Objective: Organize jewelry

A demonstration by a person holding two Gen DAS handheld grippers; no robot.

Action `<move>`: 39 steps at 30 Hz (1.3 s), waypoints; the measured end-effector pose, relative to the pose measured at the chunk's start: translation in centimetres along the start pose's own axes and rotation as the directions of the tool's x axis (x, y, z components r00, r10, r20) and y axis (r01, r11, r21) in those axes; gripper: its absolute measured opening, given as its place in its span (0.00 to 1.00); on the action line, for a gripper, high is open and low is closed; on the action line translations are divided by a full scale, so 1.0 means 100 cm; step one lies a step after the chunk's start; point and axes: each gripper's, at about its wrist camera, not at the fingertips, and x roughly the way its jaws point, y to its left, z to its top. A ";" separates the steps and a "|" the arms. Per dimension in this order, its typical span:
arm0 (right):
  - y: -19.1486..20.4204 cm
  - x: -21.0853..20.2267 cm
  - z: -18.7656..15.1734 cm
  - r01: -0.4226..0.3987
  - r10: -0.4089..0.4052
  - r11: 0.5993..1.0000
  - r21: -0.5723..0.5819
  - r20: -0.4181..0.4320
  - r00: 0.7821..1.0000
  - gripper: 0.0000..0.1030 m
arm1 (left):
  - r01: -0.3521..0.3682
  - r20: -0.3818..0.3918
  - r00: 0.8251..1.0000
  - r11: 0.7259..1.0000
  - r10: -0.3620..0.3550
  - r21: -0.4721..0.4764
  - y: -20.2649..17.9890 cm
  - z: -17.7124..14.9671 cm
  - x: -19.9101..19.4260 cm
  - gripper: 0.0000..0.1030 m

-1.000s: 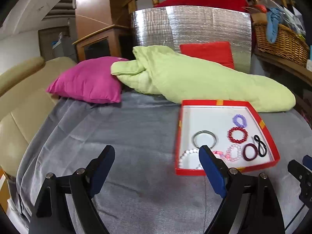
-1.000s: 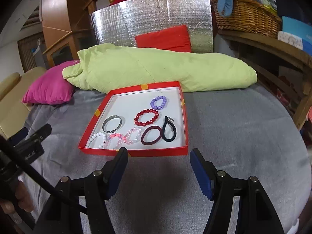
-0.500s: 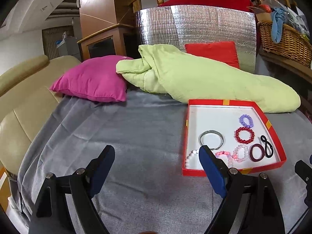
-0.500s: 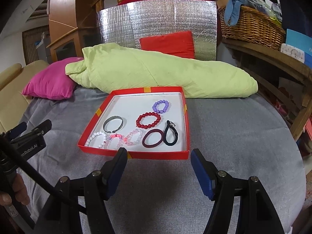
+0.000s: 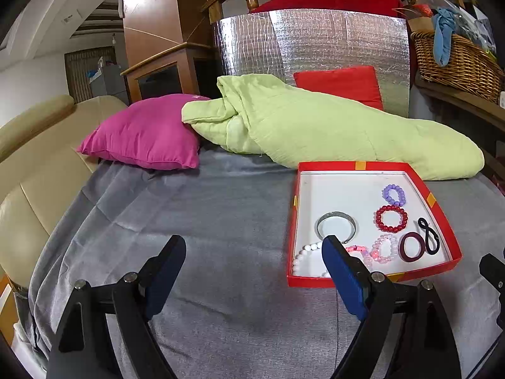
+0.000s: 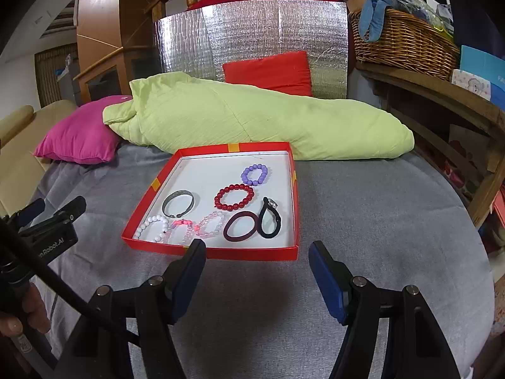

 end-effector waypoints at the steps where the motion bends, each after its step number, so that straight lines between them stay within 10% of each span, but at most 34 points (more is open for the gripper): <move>1: 0.000 0.000 0.000 0.000 0.000 1.000 0.000 0.000 1.000 0.69 | -0.001 0.001 1.000 1.000 0.001 0.001 0.000 0.000 0.000 0.86; 39: 0.001 -0.001 0.000 0.007 -0.007 1.000 -0.019 0.011 1.000 0.70 | 0.002 0.003 1.000 1.000 -0.002 0.006 0.000 -0.001 -0.003 0.86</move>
